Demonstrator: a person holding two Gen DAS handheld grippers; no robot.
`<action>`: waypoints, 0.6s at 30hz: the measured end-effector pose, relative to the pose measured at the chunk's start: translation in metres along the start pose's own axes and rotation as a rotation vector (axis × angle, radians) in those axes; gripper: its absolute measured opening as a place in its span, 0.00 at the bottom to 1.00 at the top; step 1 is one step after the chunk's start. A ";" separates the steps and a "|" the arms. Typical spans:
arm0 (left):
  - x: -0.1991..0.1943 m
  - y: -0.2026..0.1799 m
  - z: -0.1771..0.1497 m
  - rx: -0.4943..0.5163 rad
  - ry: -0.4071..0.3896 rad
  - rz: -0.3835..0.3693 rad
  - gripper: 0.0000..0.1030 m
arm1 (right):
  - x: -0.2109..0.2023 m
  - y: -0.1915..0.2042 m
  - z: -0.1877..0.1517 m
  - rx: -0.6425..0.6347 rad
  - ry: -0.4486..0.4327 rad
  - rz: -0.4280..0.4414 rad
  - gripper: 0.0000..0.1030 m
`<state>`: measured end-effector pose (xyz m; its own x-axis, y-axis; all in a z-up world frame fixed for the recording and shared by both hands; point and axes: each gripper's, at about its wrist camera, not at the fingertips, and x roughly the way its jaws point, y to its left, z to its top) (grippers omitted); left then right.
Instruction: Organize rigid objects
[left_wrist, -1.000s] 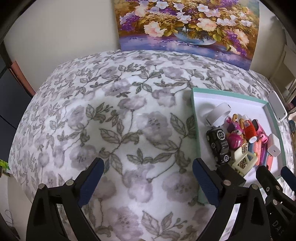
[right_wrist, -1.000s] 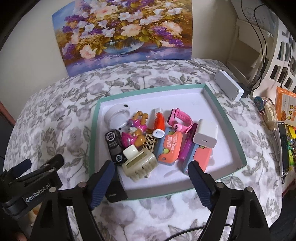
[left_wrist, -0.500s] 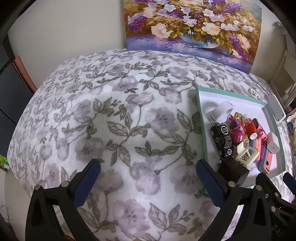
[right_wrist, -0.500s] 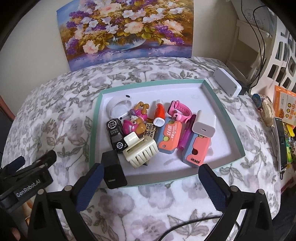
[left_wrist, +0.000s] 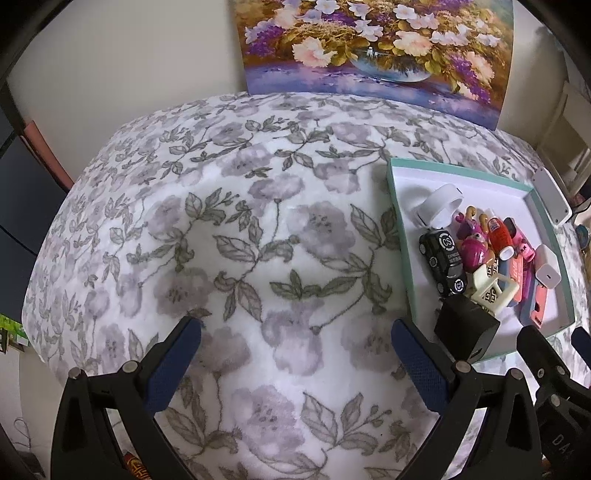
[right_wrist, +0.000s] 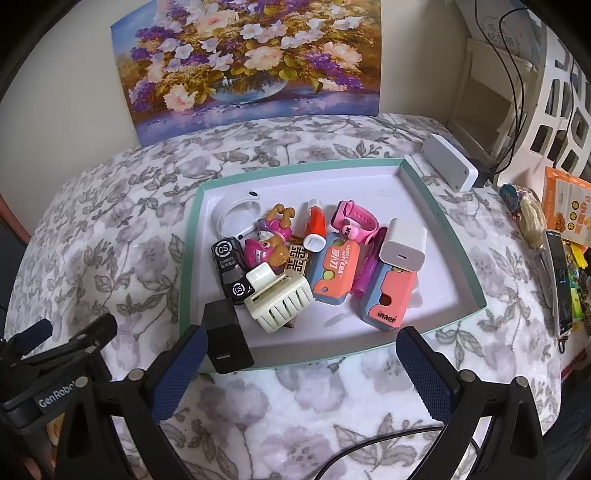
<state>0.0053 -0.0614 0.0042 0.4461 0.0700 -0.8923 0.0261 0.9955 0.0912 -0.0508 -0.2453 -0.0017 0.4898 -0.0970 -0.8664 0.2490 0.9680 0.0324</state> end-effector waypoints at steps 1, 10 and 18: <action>-0.001 0.001 0.000 -0.006 -0.002 -0.006 1.00 | 0.000 0.000 0.000 -0.001 0.001 -0.001 1.00; -0.005 0.003 0.001 -0.019 -0.016 -0.008 1.00 | 0.005 -0.002 -0.002 0.009 0.021 -0.006 1.00; -0.005 0.004 0.000 -0.022 -0.005 -0.013 1.00 | 0.005 0.000 0.000 0.000 0.011 -0.014 1.00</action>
<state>0.0034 -0.0576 0.0089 0.4506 0.0569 -0.8909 0.0118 0.9975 0.0697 -0.0483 -0.2453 -0.0062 0.4770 -0.1080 -0.8723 0.2558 0.9665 0.0202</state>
